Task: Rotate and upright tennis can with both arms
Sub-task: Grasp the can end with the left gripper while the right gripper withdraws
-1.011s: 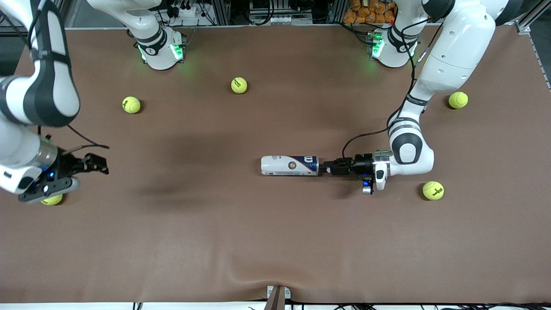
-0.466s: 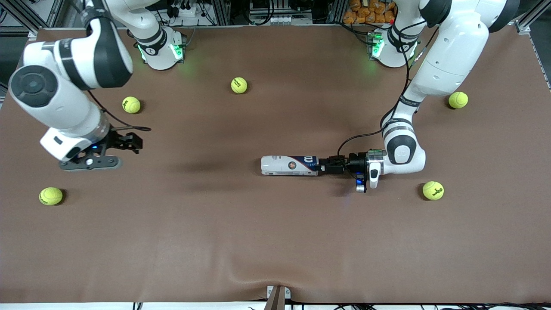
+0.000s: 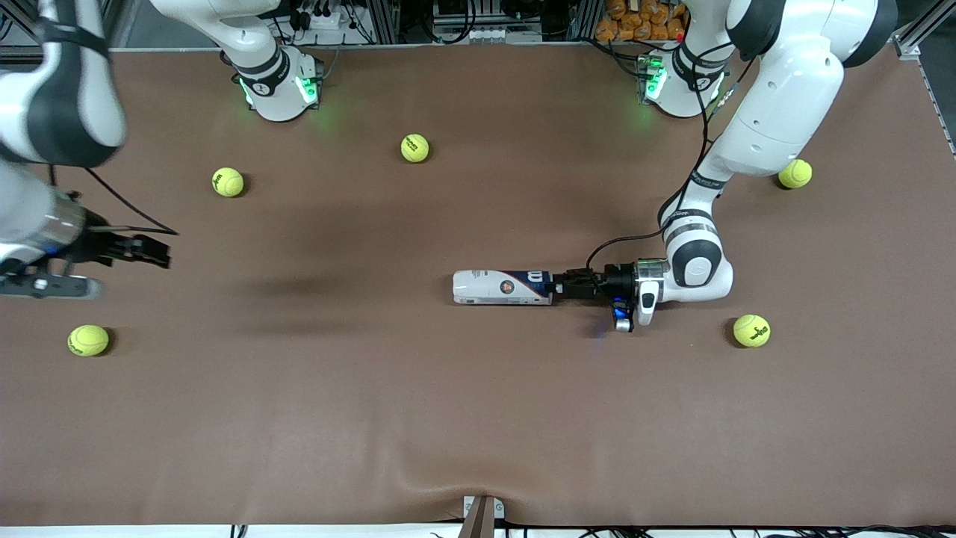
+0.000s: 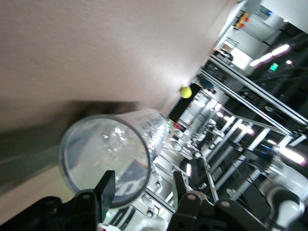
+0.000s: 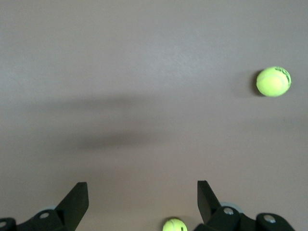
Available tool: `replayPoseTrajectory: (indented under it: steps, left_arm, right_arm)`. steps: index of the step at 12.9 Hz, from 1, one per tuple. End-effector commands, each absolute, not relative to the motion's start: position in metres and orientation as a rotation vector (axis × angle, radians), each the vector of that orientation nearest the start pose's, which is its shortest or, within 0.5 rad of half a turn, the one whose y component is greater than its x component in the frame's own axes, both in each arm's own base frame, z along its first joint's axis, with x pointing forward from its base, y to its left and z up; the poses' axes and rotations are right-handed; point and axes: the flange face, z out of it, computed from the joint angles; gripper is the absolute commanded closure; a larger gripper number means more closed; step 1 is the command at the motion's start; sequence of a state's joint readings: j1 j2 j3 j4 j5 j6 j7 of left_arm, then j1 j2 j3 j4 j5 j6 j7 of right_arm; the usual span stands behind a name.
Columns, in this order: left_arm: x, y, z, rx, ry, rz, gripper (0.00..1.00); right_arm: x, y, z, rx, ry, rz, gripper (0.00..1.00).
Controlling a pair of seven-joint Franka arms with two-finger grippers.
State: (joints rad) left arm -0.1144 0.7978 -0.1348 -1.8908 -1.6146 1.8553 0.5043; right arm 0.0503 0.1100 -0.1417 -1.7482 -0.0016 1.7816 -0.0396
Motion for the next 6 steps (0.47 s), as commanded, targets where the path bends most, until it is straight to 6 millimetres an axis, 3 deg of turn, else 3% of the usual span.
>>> replayPoseTrajectory:
  steps: [1,4,6]
  left_arm:
    - [0.552,-0.221,0.083,1.615,0.481,-0.467,0.46]
    - [0.553,-0.221,0.083,1.611,0.481,-0.463,0.57]
    - [0.555,-0.222,0.080,1.607,0.482,-0.463,0.58]
  right_arm:
    - [0.556,-0.063,0.532,-3.110,0.087,0.123,0.00]
    - [0.545,-0.084,0.562,-3.113,0.118,0.082,0.00]
    - [0.541,-0.099,0.574,-3.109,0.107,0.092,0.00]
